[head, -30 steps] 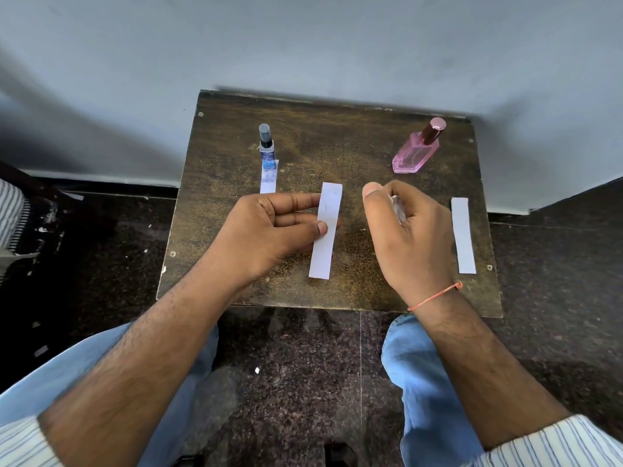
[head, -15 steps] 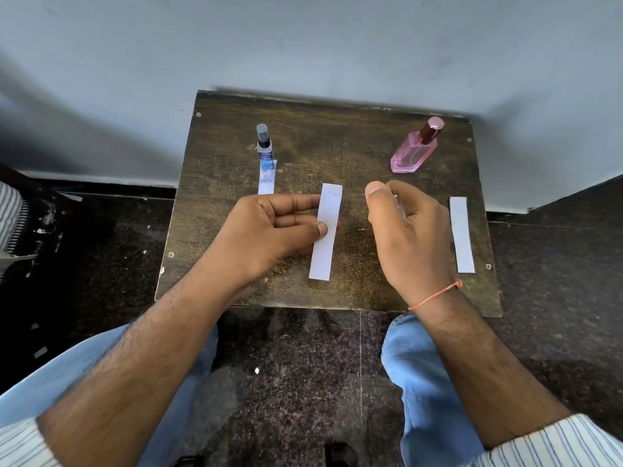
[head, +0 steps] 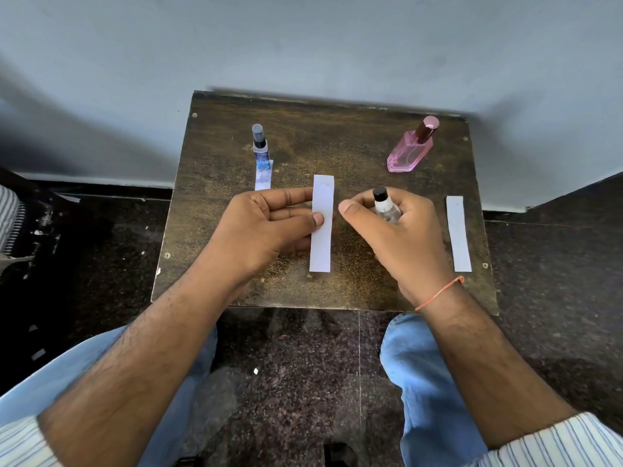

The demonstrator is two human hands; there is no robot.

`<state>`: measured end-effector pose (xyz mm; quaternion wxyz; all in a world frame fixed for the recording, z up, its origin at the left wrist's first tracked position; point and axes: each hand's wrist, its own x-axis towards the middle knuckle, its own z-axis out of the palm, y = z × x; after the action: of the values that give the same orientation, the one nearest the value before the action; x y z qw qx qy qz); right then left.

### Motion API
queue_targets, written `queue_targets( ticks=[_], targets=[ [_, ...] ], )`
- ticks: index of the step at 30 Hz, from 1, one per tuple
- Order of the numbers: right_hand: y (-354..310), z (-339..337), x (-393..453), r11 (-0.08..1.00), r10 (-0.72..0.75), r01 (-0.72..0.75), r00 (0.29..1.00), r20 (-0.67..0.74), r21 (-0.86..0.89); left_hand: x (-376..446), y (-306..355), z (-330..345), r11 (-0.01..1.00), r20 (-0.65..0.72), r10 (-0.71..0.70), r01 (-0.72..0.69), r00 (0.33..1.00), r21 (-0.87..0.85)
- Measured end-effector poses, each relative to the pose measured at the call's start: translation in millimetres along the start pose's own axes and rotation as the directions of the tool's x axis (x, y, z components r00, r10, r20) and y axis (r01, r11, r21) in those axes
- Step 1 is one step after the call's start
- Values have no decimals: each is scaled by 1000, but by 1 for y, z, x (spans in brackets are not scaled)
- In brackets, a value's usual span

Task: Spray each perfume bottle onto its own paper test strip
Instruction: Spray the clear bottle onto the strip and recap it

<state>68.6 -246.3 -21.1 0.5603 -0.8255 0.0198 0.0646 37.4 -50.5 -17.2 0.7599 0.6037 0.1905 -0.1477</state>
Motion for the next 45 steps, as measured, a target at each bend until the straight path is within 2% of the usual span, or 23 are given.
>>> queue_targets(
  ticks=[7,14,23,33,38,45],
  targets=[
    [1,-7,0,983,146,-159,980,132,91,2,1,6,1000,-43,18,-18,999,-5],
    [3,-13,-1,968,220,-235,964,153,87,4,-2,14,996,-28,69,-67,997,64],
    [6,-17,-1,961,247,-262,958,146,89,6,-4,27,990,-10,97,-96,995,102],
    [6,-17,6,948,294,-303,951,100,94,9,-3,19,927,-103,222,-177,970,330],
    [4,-12,9,941,325,-331,941,93,66,7,-4,3,840,-91,311,-229,946,491],
    [0,3,16,941,339,-339,939,53,-12,2,-1,-14,791,-84,334,-230,939,567]
  ],
)
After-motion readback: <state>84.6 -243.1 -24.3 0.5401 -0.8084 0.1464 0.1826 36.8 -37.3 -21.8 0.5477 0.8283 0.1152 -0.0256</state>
